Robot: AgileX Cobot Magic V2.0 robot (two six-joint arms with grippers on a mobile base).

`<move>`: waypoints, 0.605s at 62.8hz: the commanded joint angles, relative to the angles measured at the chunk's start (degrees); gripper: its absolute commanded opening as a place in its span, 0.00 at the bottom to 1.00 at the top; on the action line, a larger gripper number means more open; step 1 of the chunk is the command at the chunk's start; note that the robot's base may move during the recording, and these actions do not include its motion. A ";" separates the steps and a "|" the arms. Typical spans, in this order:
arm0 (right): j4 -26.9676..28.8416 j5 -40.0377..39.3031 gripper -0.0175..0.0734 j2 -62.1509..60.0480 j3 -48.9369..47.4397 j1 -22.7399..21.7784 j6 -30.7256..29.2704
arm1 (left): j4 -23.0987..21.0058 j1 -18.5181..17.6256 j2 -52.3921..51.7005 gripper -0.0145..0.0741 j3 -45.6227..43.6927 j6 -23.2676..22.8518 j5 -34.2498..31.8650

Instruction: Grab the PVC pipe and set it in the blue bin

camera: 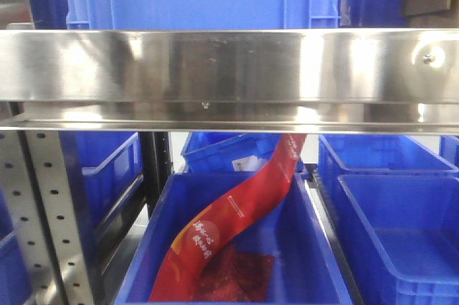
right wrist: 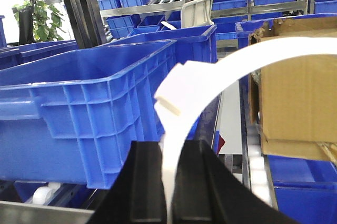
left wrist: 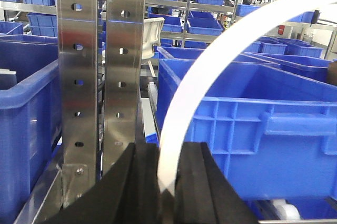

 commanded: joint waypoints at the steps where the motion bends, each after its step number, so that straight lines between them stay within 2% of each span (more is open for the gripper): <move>1: -0.73 -0.89 0.01 -0.07 0.18 -0.02 -0.22 | -0.42 0.16 -0.31 0.04 -0.17 -0.27 -1.34; 38: -0.73 -0.89 0.01 -0.07 0.18 -0.02 -0.22 | -0.42 0.16 -0.31 0.04 -0.17 -0.27 -1.34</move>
